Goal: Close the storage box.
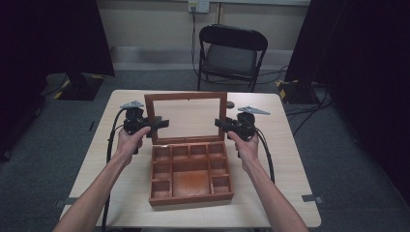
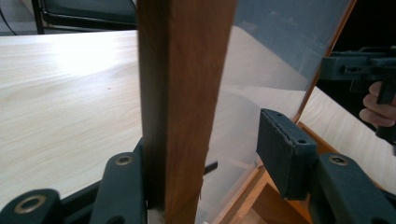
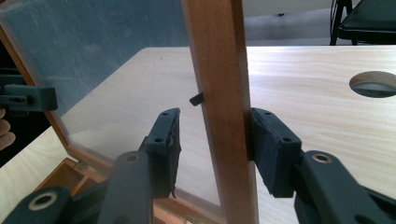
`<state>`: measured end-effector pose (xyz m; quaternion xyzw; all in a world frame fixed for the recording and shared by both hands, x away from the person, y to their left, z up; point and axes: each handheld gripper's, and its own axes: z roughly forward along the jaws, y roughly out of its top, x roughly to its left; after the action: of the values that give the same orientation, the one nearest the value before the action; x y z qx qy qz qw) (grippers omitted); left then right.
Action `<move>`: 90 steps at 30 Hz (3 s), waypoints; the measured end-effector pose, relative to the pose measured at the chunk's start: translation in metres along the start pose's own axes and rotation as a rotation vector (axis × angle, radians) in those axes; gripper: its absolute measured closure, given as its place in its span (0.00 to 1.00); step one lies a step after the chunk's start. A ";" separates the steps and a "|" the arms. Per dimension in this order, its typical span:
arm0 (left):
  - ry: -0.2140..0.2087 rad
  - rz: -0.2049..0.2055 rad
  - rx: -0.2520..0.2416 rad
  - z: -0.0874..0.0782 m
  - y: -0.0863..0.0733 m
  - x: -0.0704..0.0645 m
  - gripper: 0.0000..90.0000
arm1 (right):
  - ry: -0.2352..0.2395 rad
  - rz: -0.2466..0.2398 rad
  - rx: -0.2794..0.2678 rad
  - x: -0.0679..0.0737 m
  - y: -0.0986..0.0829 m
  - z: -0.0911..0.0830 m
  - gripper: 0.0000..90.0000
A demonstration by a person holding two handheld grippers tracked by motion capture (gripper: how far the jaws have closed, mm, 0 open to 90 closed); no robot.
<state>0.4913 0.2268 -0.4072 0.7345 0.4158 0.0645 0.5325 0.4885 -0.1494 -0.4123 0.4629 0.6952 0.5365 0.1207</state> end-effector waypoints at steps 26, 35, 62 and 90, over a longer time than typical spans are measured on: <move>0.006 0.061 0.009 -0.024 -0.010 -0.031 0.43 | 0.015 -0.013 0.047 0.018 -0.012 -0.031 0.44; 0.066 0.052 -0.001 -0.039 -0.022 -0.036 0.34 | 0.037 -0.004 0.061 0.019 -0.014 -0.035 0.36; 0.029 0.066 0.074 -0.044 -0.038 -0.043 0.21 | 0.056 0.018 0.131 0.029 -0.034 -0.057 0.33; 0.026 0.069 0.072 -0.049 -0.048 -0.054 0.20 | -0.058 0.028 0.135 0.004 -0.040 -0.092 0.39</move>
<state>0.4039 0.2294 -0.4078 0.7663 0.3989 0.0773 0.4977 0.4047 -0.2045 -0.4090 0.4950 0.7196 0.4762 0.1018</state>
